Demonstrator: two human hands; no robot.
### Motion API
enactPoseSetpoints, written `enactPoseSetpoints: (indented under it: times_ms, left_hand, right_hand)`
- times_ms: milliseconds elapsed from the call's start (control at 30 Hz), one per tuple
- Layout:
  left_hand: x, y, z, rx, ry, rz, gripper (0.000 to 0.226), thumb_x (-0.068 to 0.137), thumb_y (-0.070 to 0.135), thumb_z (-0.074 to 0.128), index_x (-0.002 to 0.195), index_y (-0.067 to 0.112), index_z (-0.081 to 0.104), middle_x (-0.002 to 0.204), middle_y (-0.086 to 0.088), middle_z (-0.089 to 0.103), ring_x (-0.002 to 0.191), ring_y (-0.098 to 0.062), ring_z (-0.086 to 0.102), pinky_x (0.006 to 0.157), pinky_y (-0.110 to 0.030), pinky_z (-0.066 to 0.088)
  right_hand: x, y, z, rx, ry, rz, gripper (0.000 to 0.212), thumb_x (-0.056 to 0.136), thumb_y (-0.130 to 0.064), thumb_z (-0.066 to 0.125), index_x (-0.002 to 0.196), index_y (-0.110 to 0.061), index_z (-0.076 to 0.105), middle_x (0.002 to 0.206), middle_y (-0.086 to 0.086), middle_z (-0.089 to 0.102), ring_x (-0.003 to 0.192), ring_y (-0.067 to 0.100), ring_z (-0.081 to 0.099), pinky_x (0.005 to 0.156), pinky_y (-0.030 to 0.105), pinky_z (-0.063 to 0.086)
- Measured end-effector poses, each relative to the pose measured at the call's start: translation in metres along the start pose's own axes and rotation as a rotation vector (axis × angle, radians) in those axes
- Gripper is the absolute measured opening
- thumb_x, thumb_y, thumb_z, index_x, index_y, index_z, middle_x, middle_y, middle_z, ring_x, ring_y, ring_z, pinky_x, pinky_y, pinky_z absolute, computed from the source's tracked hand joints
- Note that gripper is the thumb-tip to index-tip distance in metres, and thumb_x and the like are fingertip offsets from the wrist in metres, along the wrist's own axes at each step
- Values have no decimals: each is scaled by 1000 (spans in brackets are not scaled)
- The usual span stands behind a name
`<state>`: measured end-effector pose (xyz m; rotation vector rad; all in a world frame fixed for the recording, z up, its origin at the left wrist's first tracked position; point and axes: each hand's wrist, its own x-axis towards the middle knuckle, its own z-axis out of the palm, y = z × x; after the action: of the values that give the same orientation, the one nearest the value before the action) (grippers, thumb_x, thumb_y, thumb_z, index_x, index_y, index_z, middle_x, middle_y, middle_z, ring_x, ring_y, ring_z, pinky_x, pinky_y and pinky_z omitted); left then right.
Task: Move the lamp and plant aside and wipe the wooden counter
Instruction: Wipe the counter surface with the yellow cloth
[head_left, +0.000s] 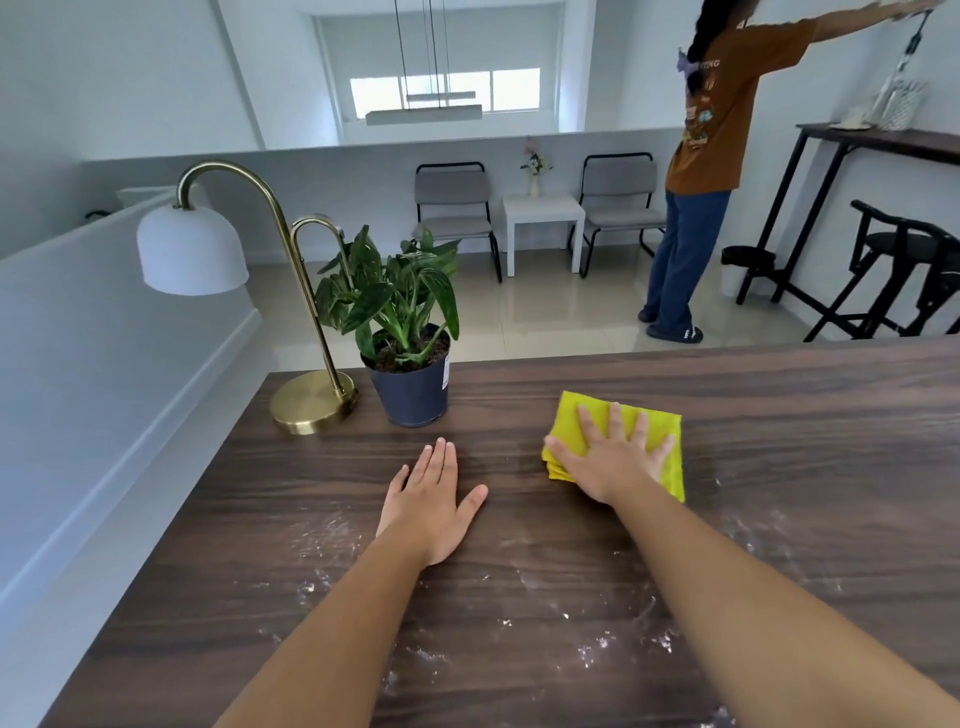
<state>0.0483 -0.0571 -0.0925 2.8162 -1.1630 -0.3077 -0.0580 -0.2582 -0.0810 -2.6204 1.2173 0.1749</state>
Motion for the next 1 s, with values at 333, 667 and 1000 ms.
enactPoseSetpoints:
  times_ms: [333, 667, 1000]
  left_hand:
    - [0, 1, -4, -13, -31, -23, 71, 99, 50, 17, 152, 8, -7, 161, -6, -12, 149, -16, -10, 121, -33, -1]
    - [2, -1, -3, -78, -49, -27, 67, 100, 47, 13, 152, 11, -6, 161, -3, -12, 149, -12, -11, 121, -33, -3]
    - [9, -3, -5, -97, -70, -94, 56, 101, 32, 5, 153, 13, 2, 162, -11, -9, 149, -20, -10, 122, -38, 4]
  right_hand:
    - [-16, -21, 15, -92, 5, -454, 56, 98, -50, 17, 150, -39, -1, 161, -11, -6, 149, 17, -7, 120, 46, -1]
    - [6, -2, 5, -36, 43, -23, 64, 97, -52, 15, 152, -25, -2, 162, 2, -7, 149, 29, -7, 119, 51, 0]
    - [-10, -9, 12, -95, 15, -482, 56, 99, -48, 18, 151, -36, 2, 162, -9, -1, 149, 15, -3, 120, 43, 0]
